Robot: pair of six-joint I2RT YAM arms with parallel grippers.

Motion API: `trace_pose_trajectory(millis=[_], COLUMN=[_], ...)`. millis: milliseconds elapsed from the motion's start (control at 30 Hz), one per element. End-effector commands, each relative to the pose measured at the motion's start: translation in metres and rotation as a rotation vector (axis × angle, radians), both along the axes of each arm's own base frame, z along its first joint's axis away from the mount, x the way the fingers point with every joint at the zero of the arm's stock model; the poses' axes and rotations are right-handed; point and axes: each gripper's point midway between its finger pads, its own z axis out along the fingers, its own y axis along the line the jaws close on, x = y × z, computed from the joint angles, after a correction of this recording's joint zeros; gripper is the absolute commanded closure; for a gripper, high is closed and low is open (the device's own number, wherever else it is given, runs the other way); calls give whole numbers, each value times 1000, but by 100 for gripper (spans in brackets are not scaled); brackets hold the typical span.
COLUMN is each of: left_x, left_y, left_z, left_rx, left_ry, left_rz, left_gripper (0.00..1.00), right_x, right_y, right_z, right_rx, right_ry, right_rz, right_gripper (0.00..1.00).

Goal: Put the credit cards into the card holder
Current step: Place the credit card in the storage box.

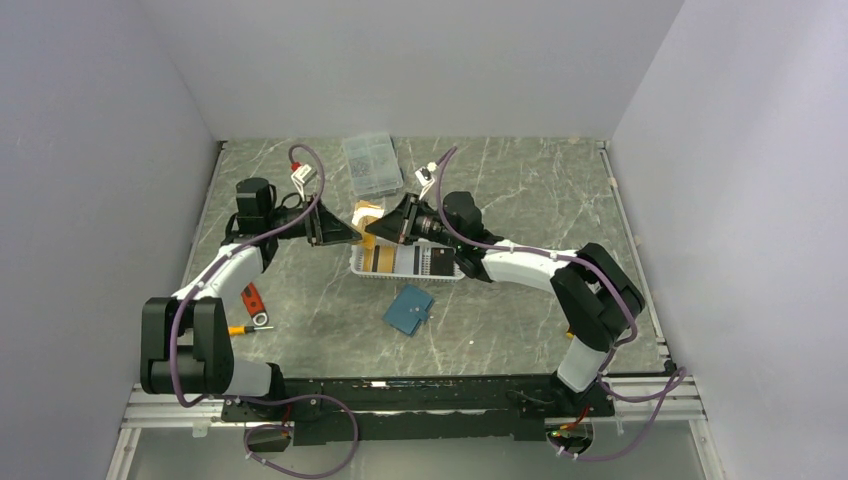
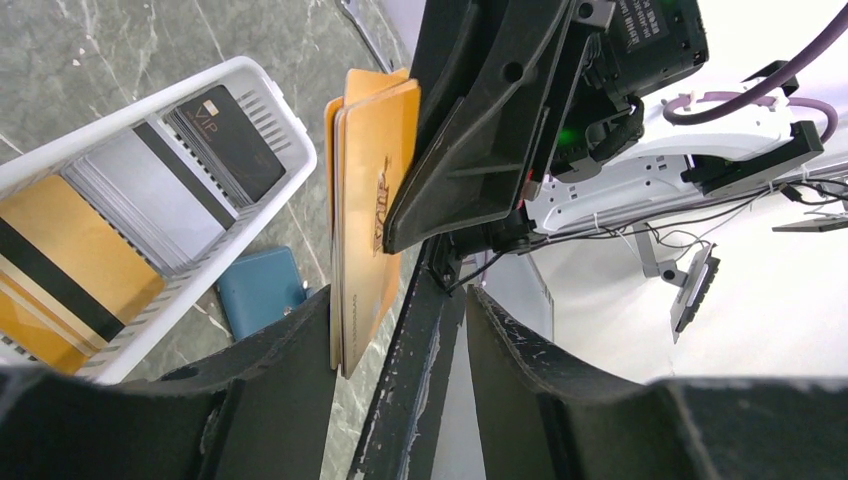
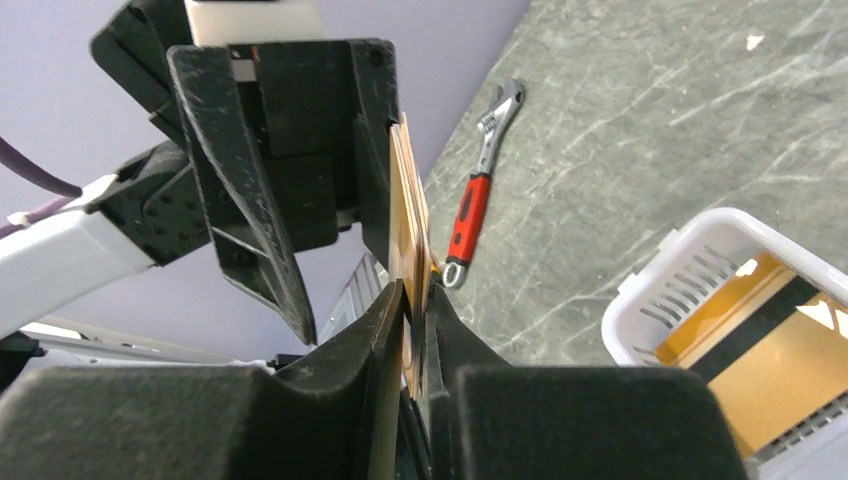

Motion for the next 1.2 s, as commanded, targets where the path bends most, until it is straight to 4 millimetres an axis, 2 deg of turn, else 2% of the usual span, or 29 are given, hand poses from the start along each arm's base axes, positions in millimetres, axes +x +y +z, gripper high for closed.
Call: trace_pose_trajectory(millis=[0,233,500,633,800,1000,1167], left_x=[1,2,4,8,21,22,20], left_y=[1,1,2,2,13,14,14], left_z=[30,29,23,16,5,6,-2], left_rx=[-29,-36,-33,-32,-27,-33,-24], left_ry=[-122,-118,-106,-95,-75,-77,-76], left_rz=[-48,-51,-56,-54,-19,-14,-17], left_gripper=[48,49,52,60,72,74,74], right_x=[-8,-8,-9,-9,-9,-12,-10], right_y=[0,-1,-2,-5,-9,-12,-12], right_z=[-33,-38,-39,-38,-34,-38,-37], right_rx=[-114,-132,-121,-102,-85,-74,-68], right_ry=[29,40,58,65,65,80,81], right_rz=[19,10,12,14,15,20,19], right_gripper=[84,77,76,77,78,78,79])
